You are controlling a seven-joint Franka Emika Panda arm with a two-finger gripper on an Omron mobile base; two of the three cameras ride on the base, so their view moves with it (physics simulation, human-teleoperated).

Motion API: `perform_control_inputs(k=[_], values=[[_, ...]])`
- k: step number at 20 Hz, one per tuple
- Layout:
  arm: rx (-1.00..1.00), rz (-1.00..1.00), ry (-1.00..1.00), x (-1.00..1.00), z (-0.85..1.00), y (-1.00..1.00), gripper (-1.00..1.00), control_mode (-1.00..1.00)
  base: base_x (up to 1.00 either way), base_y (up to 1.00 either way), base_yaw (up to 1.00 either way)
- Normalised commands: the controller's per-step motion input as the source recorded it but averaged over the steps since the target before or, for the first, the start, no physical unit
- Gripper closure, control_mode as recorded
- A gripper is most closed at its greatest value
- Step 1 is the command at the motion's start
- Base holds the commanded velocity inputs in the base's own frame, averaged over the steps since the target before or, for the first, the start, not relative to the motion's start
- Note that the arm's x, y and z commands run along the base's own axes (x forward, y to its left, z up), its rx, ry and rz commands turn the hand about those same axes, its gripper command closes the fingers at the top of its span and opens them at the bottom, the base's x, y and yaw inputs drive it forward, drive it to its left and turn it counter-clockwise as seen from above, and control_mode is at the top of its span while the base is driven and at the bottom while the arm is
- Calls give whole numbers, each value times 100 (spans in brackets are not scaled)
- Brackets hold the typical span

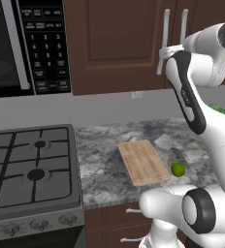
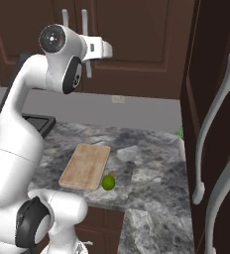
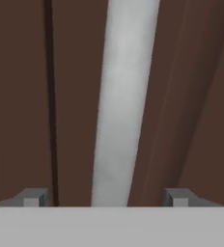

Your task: Open the cabinet. Place the bowl and condiment on the counter. Then place the lime and garlic on the cutting board.

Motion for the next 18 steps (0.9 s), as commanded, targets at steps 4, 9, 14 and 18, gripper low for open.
perform_control_inputs(k=[4,9,14,18], values=[[8,-2,0,49,-12,-3,-100,-100,0,0,0],[5,-2,-1,35,-33,12,100,-100,0,0,0],[9,1,1,2,6,-1,100,-100,0,0,0],[3,5,-5,-27,18,-18,100,-100,0,0,0]])
